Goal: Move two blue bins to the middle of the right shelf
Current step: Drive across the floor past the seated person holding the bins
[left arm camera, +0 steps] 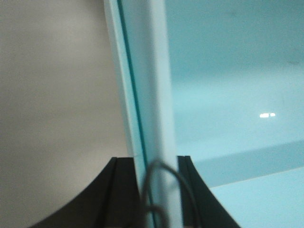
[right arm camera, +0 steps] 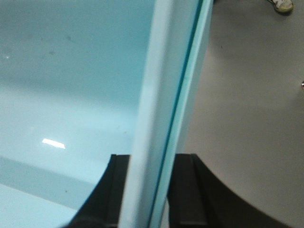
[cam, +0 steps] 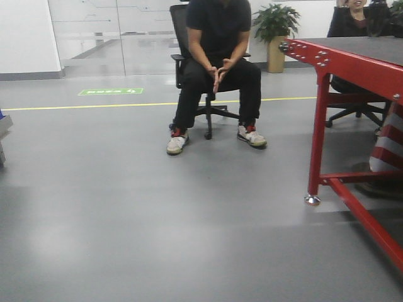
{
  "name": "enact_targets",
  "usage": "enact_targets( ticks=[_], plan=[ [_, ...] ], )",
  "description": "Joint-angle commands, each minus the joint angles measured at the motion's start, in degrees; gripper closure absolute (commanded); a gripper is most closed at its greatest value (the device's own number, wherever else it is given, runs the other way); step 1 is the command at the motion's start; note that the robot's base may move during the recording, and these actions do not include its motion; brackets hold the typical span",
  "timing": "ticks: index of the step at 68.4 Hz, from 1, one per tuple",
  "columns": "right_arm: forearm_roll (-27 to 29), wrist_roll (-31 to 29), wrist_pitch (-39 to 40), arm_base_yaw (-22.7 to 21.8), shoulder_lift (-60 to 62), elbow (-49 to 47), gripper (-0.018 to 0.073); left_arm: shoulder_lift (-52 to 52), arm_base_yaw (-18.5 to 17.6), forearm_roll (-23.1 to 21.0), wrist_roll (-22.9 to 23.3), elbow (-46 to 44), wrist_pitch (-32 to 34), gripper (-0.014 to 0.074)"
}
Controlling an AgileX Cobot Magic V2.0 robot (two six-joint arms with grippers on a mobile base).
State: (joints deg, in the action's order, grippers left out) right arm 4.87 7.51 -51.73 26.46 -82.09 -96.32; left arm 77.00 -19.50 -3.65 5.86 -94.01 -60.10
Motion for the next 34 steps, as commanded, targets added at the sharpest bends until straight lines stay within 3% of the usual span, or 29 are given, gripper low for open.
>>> enact_targets(
  ticks=[1,34],
  plan=[
    [-0.24,-1.37,4.22,-0.03,1.05,-0.83,0.0711,-1.24,-0.23,-1.13,-1.35,-1.0,4.59,0.0707],
    [-0.24,-1.37,4.32,-0.03,1.05,-0.83,0.0711,-1.24,-0.23,-0.74,-1.35,-1.0,5.76,0.0707]
  ],
)
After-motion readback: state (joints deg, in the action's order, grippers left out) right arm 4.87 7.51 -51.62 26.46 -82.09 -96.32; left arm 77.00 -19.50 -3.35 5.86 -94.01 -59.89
